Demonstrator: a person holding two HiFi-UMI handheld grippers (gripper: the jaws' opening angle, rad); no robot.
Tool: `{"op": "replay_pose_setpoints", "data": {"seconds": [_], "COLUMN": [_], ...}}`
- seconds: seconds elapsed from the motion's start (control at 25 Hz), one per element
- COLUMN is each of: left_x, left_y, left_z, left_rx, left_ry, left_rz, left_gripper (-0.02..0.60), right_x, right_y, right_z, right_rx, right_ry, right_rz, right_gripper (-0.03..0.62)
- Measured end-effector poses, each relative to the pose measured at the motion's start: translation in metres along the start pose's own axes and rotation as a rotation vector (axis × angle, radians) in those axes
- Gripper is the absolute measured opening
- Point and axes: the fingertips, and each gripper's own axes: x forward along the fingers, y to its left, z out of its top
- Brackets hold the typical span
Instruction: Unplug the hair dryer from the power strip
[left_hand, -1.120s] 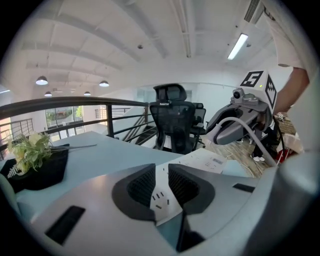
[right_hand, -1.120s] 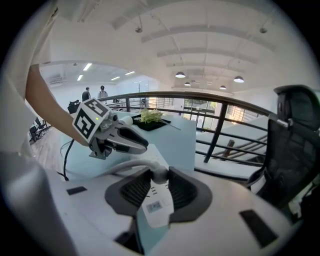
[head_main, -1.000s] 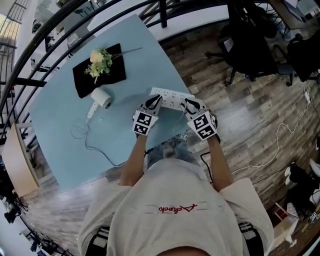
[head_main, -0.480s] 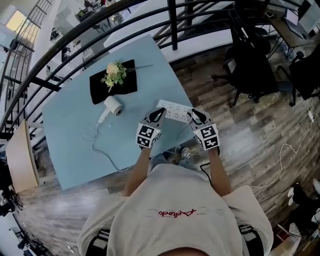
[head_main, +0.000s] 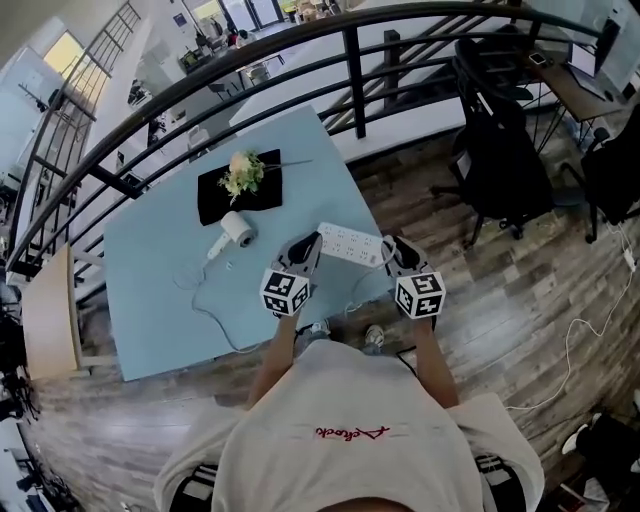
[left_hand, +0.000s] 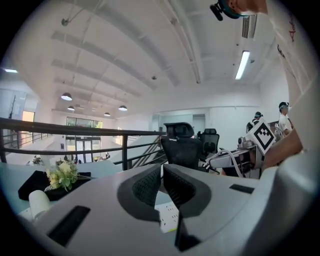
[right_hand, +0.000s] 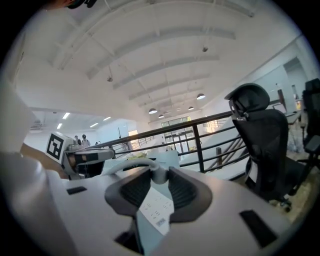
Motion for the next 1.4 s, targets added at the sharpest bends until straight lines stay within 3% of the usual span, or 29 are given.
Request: {"op": "replay_pose_setpoints", "data": {"seconds": [0.28,0.6,1.04,1.4], "left_x": [-0.017,-0.035,-0.148,-0.212], "left_y": [-0.009,-0.016,-0.001,-0.023], "left_z": [0.014,0.027,-0.001,-0.008], "left_rx": [0.004,0.036,0.041,0.051], "left_ry": [-0.038,-0.071,-0.061,-0.083], "left_rz": [0.029,-0.014,-0.064,-0.145], "left_gripper": [0.021,0.021,0.021,0.021], "right_x": [-0.017,-0.028,-0.057,-0.111], "right_y": [0.008,0.033,0.128,0.186], "right_z": [0.008,0.015,-0.008,-0.031], "right_rx": [-0.028,-0.060,-0.062,-0.057], "right_ry": [-0.017,-0.022,-0.053,-0.071], "right_rz": [0.020,0.001,-0.070,-0.149], "right_gripper": [0.121,0.121,0.121,0.121]}}
